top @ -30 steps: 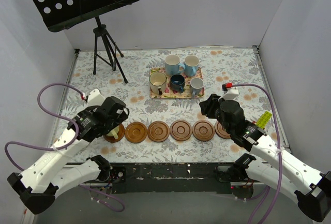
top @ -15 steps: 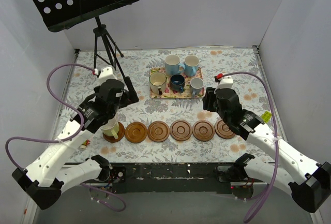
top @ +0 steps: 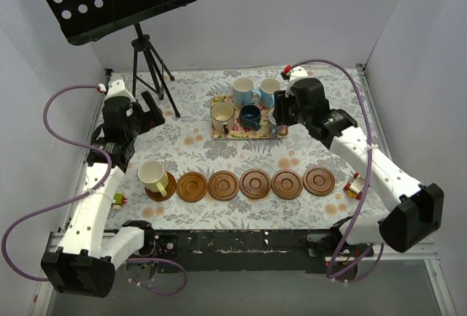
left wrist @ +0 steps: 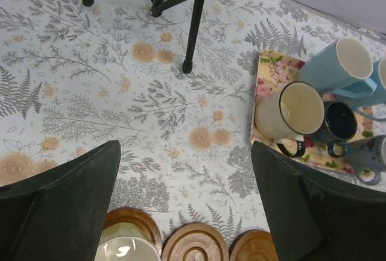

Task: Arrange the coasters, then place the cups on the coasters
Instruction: Pick up the cup from the tray.

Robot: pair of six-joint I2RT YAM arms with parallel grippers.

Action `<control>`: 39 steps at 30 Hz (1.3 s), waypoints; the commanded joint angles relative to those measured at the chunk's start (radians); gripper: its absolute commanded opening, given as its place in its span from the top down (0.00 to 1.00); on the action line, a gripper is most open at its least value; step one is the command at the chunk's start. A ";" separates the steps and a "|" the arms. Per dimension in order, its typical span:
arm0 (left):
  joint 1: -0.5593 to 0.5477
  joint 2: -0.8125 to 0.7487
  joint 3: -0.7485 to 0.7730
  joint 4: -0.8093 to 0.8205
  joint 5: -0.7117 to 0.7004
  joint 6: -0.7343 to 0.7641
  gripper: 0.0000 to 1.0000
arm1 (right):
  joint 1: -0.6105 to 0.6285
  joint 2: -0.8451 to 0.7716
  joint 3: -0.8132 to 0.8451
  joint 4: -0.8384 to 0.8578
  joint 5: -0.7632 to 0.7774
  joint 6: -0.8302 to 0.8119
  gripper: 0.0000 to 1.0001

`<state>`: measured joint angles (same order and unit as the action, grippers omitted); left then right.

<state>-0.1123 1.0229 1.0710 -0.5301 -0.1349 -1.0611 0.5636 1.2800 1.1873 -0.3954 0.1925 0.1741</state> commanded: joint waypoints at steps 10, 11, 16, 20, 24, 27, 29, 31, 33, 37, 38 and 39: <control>0.000 -0.113 -0.267 0.452 -0.089 0.150 0.13 | -0.071 0.524 0.661 -0.108 -0.209 -0.151 0.52; 0.000 -0.113 -0.293 0.485 -0.094 0.157 0.14 | -0.073 0.566 0.704 -0.117 -0.208 -0.154 0.53; -0.001 -0.147 -0.371 0.555 -0.124 0.181 0.15 | -0.074 0.728 0.830 -0.071 -0.199 -0.165 0.55; -0.010 -0.155 -0.388 0.572 -0.124 0.184 0.13 | -0.074 0.749 0.714 0.139 -0.197 -0.165 0.54; -0.018 -0.147 -0.385 0.575 -0.124 0.185 0.13 | -0.076 0.815 0.756 0.182 -0.199 -0.148 0.54; -0.023 -0.145 -0.388 0.575 -0.114 0.184 0.13 | -0.079 0.863 0.814 0.168 -0.162 -0.156 0.55; -0.027 -0.142 -0.387 0.575 -0.108 0.182 0.14 | -0.080 0.881 0.818 0.168 -0.131 -0.162 0.55; -0.035 -0.141 -0.387 0.573 -0.108 0.182 0.14 | -0.087 0.898 0.818 0.164 -0.102 -0.160 0.55; -0.040 -0.138 -0.382 0.568 -0.127 0.181 0.14 | -0.094 0.913 0.818 0.164 -0.103 -0.160 0.55; -0.043 -0.149 -0.381 0.558 -0.158 0.174 0.15 | -0.097 0.933 0.819 0.178 -0.084 -0.170 0.55; -0.046 -0.150 -0.381 0.559 -0.157 0.173 0.14 | -0.097 0.938 0.824 0.179 -0.090 -0.200 0.55; -0.047 -0.152 -0.382 0.558 -0.155 0.173 0.14 | -0.097 0.944 0.830 0.181 -0.093 -0.208 0.55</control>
<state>-0.1528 0.8936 0.6811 0.0296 -0.2611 -0.8936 0.4713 2.2105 1.9568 -0.2703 0.0795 0.0162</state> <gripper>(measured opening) 0.857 0.449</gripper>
